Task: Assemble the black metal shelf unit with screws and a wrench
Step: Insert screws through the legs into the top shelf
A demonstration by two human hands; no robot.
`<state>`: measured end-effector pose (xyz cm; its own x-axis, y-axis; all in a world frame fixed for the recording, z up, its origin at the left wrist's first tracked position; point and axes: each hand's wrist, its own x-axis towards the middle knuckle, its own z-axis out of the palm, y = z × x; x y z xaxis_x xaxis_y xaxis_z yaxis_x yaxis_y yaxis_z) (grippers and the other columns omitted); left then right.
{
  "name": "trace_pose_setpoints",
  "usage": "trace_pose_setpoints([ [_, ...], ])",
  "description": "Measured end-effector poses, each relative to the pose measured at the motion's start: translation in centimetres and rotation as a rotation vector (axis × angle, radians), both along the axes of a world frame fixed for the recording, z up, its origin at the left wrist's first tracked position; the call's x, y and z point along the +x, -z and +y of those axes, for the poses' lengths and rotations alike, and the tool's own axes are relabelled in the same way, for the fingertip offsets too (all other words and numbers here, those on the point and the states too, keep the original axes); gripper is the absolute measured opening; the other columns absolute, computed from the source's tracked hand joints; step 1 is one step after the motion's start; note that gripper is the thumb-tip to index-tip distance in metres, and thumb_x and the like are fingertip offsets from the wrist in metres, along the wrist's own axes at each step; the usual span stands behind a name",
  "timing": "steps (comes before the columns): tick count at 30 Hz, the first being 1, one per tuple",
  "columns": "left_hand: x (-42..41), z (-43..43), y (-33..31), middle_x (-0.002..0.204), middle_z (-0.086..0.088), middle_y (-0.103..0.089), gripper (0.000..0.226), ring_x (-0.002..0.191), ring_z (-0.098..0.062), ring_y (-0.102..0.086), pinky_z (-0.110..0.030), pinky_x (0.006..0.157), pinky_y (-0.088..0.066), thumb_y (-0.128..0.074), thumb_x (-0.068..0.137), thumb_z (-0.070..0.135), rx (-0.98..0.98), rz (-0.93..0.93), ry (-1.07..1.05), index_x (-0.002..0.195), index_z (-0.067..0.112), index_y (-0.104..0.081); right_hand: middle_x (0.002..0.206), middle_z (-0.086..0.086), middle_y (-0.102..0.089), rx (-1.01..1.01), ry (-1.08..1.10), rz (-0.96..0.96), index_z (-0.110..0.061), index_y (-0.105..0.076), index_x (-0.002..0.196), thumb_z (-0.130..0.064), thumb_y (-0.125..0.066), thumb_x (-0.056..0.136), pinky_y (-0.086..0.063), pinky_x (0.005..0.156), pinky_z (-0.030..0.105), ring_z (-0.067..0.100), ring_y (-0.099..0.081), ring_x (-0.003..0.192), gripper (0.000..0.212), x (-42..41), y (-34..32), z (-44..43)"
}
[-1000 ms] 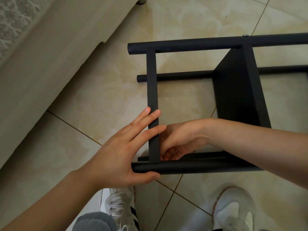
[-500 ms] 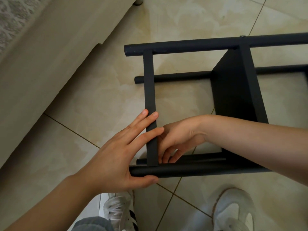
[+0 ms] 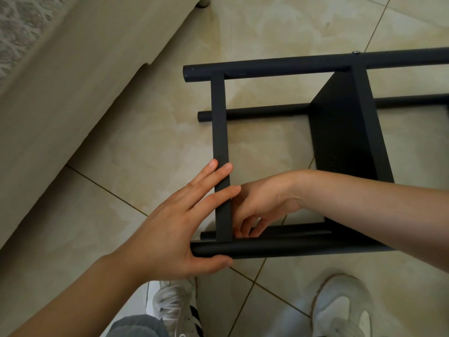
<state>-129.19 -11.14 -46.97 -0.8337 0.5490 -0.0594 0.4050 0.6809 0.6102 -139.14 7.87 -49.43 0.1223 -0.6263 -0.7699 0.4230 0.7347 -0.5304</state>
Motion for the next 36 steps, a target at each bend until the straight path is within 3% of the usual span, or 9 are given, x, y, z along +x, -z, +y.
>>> trace_pose_setpoints([
  [3, 0.0, 0.0, 0.0, 0.169, 0.006, -0.011, 0.091, 0.156, -0.019, -0.006, -0.029, 0.124, -0.020, -0.068, 0.080, 0.063, 0.006, 0.002, 0.000, 0.155, 0.025, -0.033, 0.091, 0.004, -0.070, -0.013, -0.008, -0.018, -0.005, -0.068, 0.111, -0.019, -0.063, 0.094, -0.050, 0.099, 0.041, 0.019, -0.064, 0.091, 0.023, -0.6, -0.3, 0.5],
  [7, 0.0, 0.0, 0.0, 0.169, 0.005, -0.011, 0.092, 0.156, -0.019, -0.006, -0.038, 0.119, -0.022, -0.068, 0.079, 0.063, -0.012, 0.008, 0.000, 0.155, 0.025, -0.033, 0.093, 0.001, -0.071, -0.033, -0.009, -0.014, -0.015, -0.069, 0.106, -0.018, -0.062, 0.094, -0.054, 0.094, 0.041, 0.017, -0.067, 0.091, 0.014, 0.0, -0.2, 0.4],
  [10, 0.0, 0.0, -0.1, 0.169, 0.006, -0.010, 0.092, 0.156, -0.018, -0.005, -0.028, 0.122, -0.020, -0.067, 0.079, 0.063, -0.016, 0.003, -0.002, 0.155, 0.025, -0.033, 0.104, 0.011, -0.066, -0.049, 0.064, 0.000, -0.005, -0.062, 0.121, -0.013, -0.061, 0.095, -0.050, 0.098, 0.044, 0.022, -0.064, 0.095, 0.027, 0.6, 0.3, 0.2],
  [12, 0.0, 0.0, -0.1, 0.169, 0.006, -0.011, 0.091, 0.156, -0.018, -0.005, -0.025, 0.124, -0.016, -0.068, 0.079, 0.063, -0.006, -0.005, -0.003, 0.155, 0.024, -0.034, 0.100, 0.011, -0.065, -0.069, 0.100, -0.053, -0.003, -0.065, 0.114, -0.011, -0.060, 0.095, -0.050, 0.097, 0.041, 0.021, -0.062, 0.093, 0.021, 0.4, 0.2, 0.6],
  [15, 0.0, 0.0, -0.2, 0.169, 0.005, -0.011, 0.091, 0.156, -0.018, -0.005, -0.025, 0.124, -0.017, -0.067, 0.080, 0.063, -0.008, -0.003, -0.002, 0.155, 0.023, -0.035, 0.089, 0.006, -0.069, -0.056, 0.083, -0.085, -0.009, -0.072, 0.099, -0.011, -0.060, 0.094, -0.049, 0.096, 0.040, 0.018, -0.064, 0.086, 0.013, 0.2, 0.2, 1.0],
  [19, 0.0, 0.0, -0.2, 0.169, 0.005, -0.012, 0.091, 0.156, -0.018, -0.005, -0.026, 0.124, -0.017, -0.068, 0.079, 0.062, -0.008, -0.010, -0.003, 0.154, 0.022, -0.036, 0.099, 0.013, -0.064, -0.020, 0.077, -0.044, 0.000, -0.062, 0.121, -0.013, -0.059, 0.095, -0.048, 0.098, 0.043, 0.025, -0.061, 0.093, 0.028, 0.9, 0.6, 0.4],
  [27, 0.0, 0.0, -0.2, 0.169, 0.004, -0.011, 0.092, 0.156, -0.018, -0.005, -0.023, 0.123, -0.015, -0.068, 0.080, 0.061, -0.009, -0.003, 0.000, 0.155, 0.022, -0.035, 0.093, 0.009, -0.066, -0.048, 0.069, -0.064, -0.004, -0.066, 0.112, -0.013, -0.059, 0.096, -0.048, 0.097, 0.041, 0.022, -0.062, 0.091, 0.020, 0.6, 0.6, 0.7],
  [31, 0.0, 0.1, -0.2, 0.169, 0.004, -0.012, 0.091, 0.156, -0.018, -0.005, -0.025, 0.123, -0.016, -0.068, 0.080, 0.060, 0.001, -0.002, -0.004, 0.155, 0.021, -0.035, 0.103, 0.013, -0.063, -0.089, 0.098, -0.099, -0.006, -0.065, 0.112, -0.015, -0.056, 0.098, -0.047, 0.092, 0.038, 0.024, -0.060, 0.094, 0.019, 0.9, 0.7, 0.7],
  [36, 0.0, 0.1, -0.2, 0.169, 0.004, -0.011, 0.091, 0.156, -0.018, -0.005, -0.024, 0.124, -0.015, -0.069, 0.080, 0.061, -0.001, -0.003, -0.003, 0.155, 0.021, -0.035, 0.092, 0.012, -0.064, -0.087, 0.119, -0.137, -0.001, -0.066, 0.106, -0.008, -0.055, 0.098, -0.047, 0.091, 0.037, 0.021, -0.060, 0.087, 0.015, 0.7, 0.9, 1.0],
])
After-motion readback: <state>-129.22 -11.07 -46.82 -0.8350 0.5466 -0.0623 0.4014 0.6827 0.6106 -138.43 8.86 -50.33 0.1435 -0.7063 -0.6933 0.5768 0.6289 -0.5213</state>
